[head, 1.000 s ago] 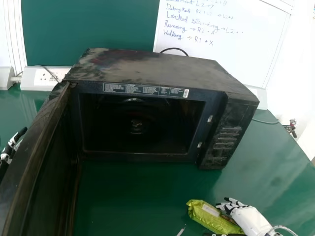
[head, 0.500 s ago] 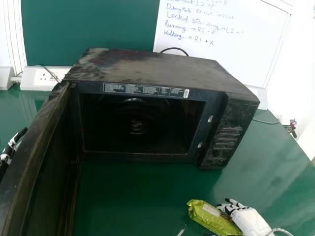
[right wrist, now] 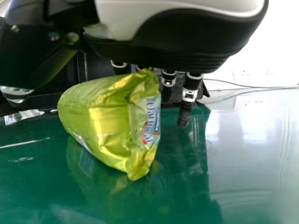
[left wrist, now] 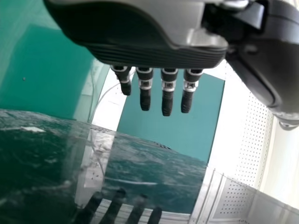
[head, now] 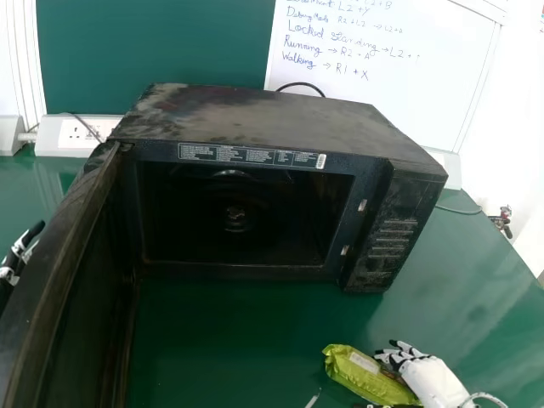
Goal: Put biscuit inside oven
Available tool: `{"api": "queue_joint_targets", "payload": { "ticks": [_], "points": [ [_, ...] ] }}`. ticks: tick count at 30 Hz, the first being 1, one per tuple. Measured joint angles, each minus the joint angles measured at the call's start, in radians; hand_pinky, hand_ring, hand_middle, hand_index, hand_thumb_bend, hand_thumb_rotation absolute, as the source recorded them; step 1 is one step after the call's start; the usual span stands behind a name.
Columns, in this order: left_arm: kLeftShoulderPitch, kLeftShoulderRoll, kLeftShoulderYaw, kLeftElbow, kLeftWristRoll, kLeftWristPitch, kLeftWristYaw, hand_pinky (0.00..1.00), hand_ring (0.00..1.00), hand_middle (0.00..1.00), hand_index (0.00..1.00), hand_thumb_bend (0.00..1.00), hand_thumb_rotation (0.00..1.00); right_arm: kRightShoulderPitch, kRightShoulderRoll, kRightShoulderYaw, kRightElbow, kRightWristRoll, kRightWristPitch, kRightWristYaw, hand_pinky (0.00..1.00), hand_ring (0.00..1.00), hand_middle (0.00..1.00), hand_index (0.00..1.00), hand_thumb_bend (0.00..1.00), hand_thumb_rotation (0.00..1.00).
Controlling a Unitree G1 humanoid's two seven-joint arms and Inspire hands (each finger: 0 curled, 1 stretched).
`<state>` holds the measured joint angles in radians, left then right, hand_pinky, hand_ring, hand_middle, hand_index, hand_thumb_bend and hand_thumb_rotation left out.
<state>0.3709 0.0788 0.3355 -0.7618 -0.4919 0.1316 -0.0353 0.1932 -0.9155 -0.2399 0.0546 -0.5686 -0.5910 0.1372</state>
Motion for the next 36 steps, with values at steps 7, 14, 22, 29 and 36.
{"api": "queue_joint_targets", "payload": {
  "ticks": [7, 14, 22, 29, 36],
  "points": [
    [0.008, 0.000, -0.001, -0.010, 0.000, 0.001, 0.001, 1.00, 0.94, 0.93, 0.93, 0.87, 0.96, -0.024, -0.013, 0.020, 0.001, -0.054, 0.020, 0.000, 0.80, 0.86, 0.91, 0.85, 1.00, 0.53],
    [0.017, -0.002, -0.004, -0.019, 0.000, 0.001, 0.003, 1.00, 0.94, 0.93, 0.93, 0.87, 0.96, -0.062, -0.028, 0.053, 0.027, -0.093, 0.015, -0.021, 0.81, 0.87, 0.91, 0.85, 1.00, 0.52],
    [0.031, -0.002, -0.004, -0.022, 0.000, 0.001, 0.003, 1.00, 0.94, 0.93, 0.93, 0.87, 0.96, -0.077, -0.039, 0.082, 0.025, -0.095, 0.031, -0.016, 0.80, 0.86, 0.90, 0.84, 1.00, 0.48],
    [0.032, -0.002, -0.005, -0.023, 0.000, 0.001, 0.005, 1.00, 0.94, 0.92, 0.93, 0.87, 0.96, -0.119, -0.069, 0.104, 0.060, -0.049, -0.010, 0.004, 0.73, 0.81, 0.84, 0.78, 1.00, 0.43],
    [0.037, -0.002, -0.010, -0.032, 0.001, 0.001, 0.006, 1.00, 0.94, 0.93, 0.93, 0.87, 0.97, -0.150, -0.105, 0.123, 0.098, -0.009, -0.046, 0.031, 0.70, 0.76, 0.80, 0.74, 1.00, 0.33]
  ]
}}
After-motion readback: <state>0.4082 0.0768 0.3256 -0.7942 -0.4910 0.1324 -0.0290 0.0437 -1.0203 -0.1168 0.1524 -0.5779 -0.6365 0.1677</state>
